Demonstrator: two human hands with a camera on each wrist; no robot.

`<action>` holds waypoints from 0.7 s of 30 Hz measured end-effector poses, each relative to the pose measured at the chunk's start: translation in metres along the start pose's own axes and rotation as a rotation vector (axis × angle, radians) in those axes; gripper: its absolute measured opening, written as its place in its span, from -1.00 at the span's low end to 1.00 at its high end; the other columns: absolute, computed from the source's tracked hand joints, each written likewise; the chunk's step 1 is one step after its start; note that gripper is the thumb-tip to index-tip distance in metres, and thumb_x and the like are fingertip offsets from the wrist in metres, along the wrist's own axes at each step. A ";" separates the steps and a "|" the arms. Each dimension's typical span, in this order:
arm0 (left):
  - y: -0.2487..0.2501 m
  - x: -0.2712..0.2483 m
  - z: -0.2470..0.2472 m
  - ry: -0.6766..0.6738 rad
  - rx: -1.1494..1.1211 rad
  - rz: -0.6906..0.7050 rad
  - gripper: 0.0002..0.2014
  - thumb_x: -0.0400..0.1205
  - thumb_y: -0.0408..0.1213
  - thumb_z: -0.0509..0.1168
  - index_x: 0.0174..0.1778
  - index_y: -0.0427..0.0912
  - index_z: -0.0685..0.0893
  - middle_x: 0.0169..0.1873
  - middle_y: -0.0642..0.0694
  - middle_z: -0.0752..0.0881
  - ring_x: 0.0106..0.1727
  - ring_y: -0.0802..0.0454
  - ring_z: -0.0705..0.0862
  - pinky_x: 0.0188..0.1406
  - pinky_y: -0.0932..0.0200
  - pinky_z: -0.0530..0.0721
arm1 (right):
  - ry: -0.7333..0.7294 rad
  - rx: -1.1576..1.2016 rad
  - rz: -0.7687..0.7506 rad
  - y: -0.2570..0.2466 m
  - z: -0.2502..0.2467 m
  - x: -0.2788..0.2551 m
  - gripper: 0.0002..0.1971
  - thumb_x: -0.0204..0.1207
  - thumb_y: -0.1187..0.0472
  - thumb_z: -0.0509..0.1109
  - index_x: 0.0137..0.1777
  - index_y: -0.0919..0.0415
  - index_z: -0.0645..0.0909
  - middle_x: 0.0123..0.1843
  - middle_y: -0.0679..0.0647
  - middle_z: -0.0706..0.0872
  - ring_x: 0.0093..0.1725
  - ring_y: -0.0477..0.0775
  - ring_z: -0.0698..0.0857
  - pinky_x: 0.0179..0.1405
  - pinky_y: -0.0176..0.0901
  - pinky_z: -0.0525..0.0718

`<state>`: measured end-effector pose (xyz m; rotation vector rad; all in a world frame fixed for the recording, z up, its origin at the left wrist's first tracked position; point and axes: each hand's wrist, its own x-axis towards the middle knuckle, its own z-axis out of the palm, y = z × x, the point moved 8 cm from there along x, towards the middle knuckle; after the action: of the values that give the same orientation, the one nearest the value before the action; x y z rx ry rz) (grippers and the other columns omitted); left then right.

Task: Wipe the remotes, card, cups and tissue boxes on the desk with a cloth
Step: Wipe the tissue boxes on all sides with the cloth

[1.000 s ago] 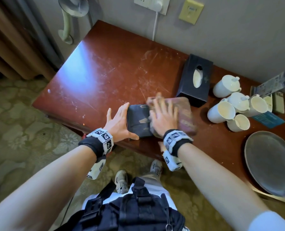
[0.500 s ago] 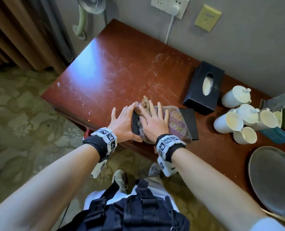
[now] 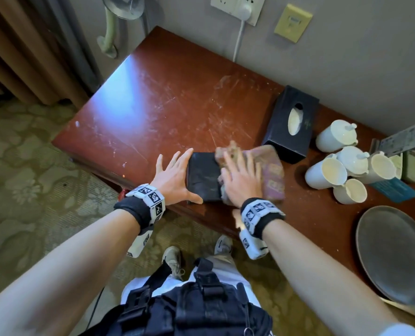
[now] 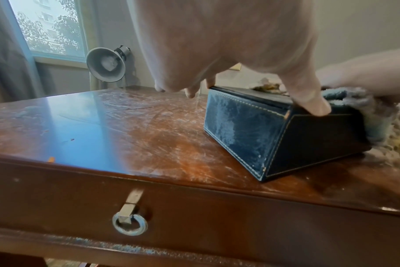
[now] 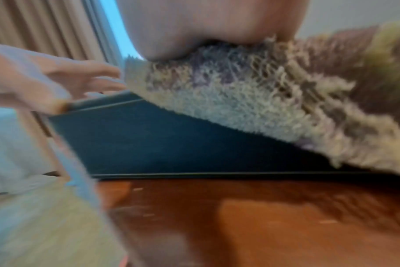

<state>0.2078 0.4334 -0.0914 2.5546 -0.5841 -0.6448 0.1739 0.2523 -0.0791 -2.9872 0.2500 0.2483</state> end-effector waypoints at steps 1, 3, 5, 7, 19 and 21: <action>-0.001 0.000 0.000 -0.003 -0.013 0.011 0.37 0.25 0.33 0.57 0.73 0.05 -0.26 0.75 0.05 -0.07 0.76 0.04 -0.17 0.64 -0.33 -0.39 | -0.022 -0.007 -0.066 -0.023 0.005 -0.005 -0.46 0.73 -0.15 -0.13 0.71 -0.24 -0.05 0.77 -0.08 -0.10 0.74 0.14 -0.13 0.67 0.30 -0.13; -0.001 -0.001 0.001 -0.003 -0.052 0.051 0.34 0.28 0.27 0.59 0.73 0.02 -0.22 0.75 0.05 -0.08 0.76 0.03 -0.09 0.65 -0.29 -0.36 | -0.074 -0.013 -0.186 -0.052 0.014 -0.018 -0.47 0.74 -0.17 -0.14 0.70 -0.29 -0.06 0.77 -0.12 -0.16 0.73 0.09 -0.22 0.67 0.28 -0.20; -0.002 -0.002 -0.002 -0.005 -0.074 0.074 0.34 0.28 0.21 0.62 0.73 0.01 -0.22 0.75 0.04 -0.06 0.75 0.06 -0.01 0.67 -0.27 -0.34 | -0.105 -0.016 -0.262 -0.048 0.016 -0.026 -0.49 0.74 -0.20 -0.14 0.69 -0.34 -0.05 0.76 -0.14 -0.19 0.73 0.07 -0.26 0.67 0.28 -0.24; -0.004 -0.003 -0.002 -0.030 -0.085 0.073 0.37 0.25 0.19 0.64 0.73 0.03 -0.24 0.75 0.02 -0.01 0.74 0.07 0.03 0.69 -0.27 -0.30 | -0.120 0.005 -0.218 -0.025 0.013 -0.026 -0.49 0.73 -0.23 -0.13 0.67 -0.40 -0.06 0.76 -0.15 -0.19 0.73 0.08 -0.26 0.65 0.31 -0.27; -0.003 -0.002 -0.004 -0.049 -0.078 0.063 0.45 0.25 0.26 0.61 0.71 -0.01 -0.39 0.75 -0.04 0.00 0.74 0.05 0.06 0.68 -0.24 -0.35 | -0.176 -0.077 -0.297 -0.049 0.014 -0.017 -0.48 0.73 -0.18 -0.14 0.68 -0.39 -0.10 0.76 -0.12 -0.28 0.71 0.10 -0.35 0.60 0.48 -0.24; -0.003 -0.003 -0.004 -0.048 -0.074 0.058 0.45 0.25 0.25 0.61 0.70 -0.01 -0.39 0.76 -0.02 -0.05 0.74 0.07 0.02 0.68 -0.25 -0.34 | -0.144 -0.042 -0.222 -0.039 0.008 -0.007 -0.48 0.73 -0.18 -0.14 0.68 -0.39 -0.10 0.76 -0.13 -0.24 0.72 0.07 -0.32 0.61 0.45 -0.23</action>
<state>0.2084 0.4387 -0.0887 2.4501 -0.6369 -0.6965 0.1723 0.2929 -0.0814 -2.9858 -0.1024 0.4453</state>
